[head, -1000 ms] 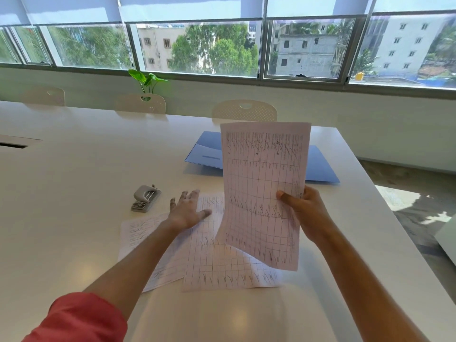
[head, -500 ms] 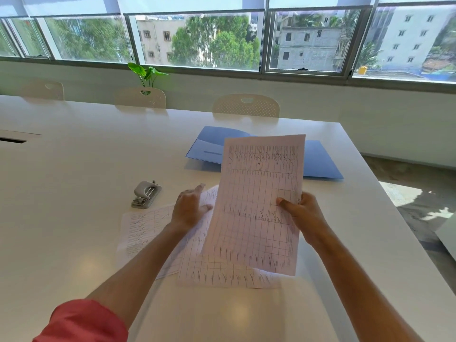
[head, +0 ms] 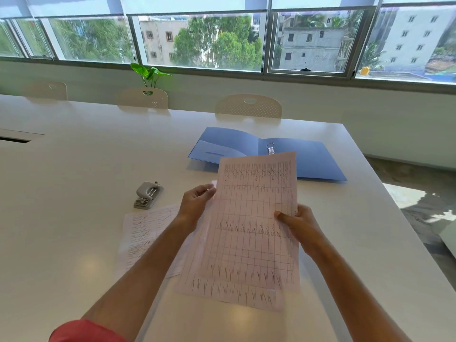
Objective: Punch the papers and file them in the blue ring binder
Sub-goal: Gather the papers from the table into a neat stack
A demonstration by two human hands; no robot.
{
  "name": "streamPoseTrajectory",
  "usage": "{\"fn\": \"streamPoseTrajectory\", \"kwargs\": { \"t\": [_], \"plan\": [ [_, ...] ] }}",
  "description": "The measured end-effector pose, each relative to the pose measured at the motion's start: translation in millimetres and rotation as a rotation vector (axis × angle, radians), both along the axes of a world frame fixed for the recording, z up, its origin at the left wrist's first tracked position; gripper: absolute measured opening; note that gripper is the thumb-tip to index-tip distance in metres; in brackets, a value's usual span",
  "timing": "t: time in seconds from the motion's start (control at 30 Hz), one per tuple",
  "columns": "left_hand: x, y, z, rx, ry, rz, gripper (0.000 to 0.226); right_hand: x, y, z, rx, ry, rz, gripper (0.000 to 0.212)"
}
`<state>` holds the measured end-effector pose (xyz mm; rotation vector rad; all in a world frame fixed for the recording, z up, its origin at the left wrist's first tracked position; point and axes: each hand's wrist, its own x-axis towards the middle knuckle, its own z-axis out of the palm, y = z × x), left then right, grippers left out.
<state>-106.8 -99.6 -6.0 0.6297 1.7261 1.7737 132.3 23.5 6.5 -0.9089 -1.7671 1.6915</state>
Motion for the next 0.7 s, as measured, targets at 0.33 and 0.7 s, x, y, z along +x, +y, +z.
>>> {"fn": "streamPoseTrajectory", "kwargs": {
  "t": [0.33,0.7],
  "plan": [
    [24.6,-7.9,49.0,0.243,0.085,-0.164,0.051,-2.4,-1.3,1.5,-0.230,0.264,0.051,0.063],
    [39.9,-24.6,108.0,0.416,0.201,-0.254,0.037,9.3,16.2,32.7,-0.087,0.490,0.179,0.042]
  ]
}}
